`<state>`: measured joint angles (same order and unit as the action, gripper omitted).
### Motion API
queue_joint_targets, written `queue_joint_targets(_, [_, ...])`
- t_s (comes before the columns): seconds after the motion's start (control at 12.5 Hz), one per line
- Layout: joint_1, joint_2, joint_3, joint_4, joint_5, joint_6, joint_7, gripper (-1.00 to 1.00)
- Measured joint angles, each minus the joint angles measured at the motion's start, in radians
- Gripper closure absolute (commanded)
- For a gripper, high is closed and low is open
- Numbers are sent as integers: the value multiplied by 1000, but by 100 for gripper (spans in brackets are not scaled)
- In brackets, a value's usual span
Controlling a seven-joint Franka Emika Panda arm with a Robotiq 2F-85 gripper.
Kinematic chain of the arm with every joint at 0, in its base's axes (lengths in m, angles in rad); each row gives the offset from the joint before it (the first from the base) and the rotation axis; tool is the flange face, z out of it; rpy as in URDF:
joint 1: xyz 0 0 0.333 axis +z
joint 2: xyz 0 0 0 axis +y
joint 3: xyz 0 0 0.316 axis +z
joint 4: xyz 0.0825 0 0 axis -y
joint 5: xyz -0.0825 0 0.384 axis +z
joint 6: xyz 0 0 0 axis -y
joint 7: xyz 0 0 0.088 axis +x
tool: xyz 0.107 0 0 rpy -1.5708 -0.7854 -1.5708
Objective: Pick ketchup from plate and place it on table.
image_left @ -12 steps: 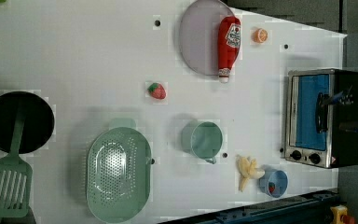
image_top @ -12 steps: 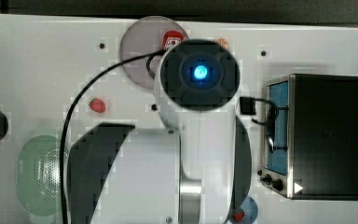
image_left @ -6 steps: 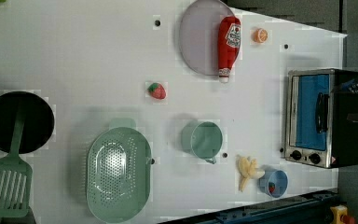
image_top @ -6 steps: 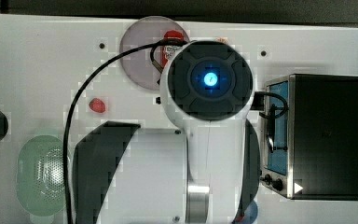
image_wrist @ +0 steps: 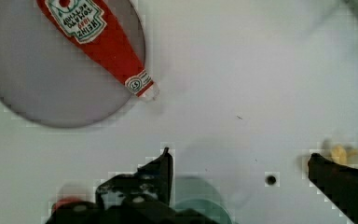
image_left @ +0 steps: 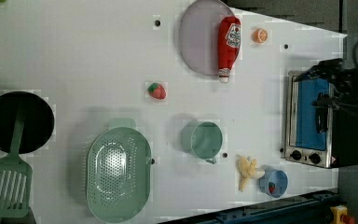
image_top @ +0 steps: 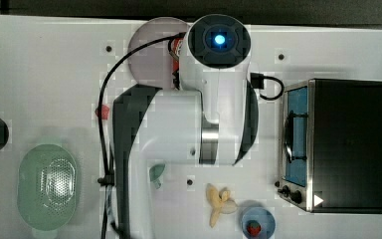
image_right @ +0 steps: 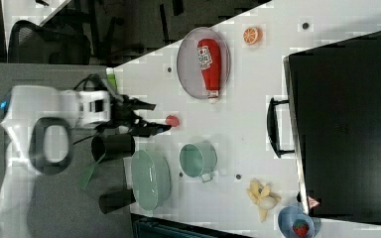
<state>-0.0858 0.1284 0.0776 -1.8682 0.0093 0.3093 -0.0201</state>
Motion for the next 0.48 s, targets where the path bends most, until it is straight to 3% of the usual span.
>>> queue_joint_targets(0.48, [4, 153, 10, -25, 1, 171, -123, -100])
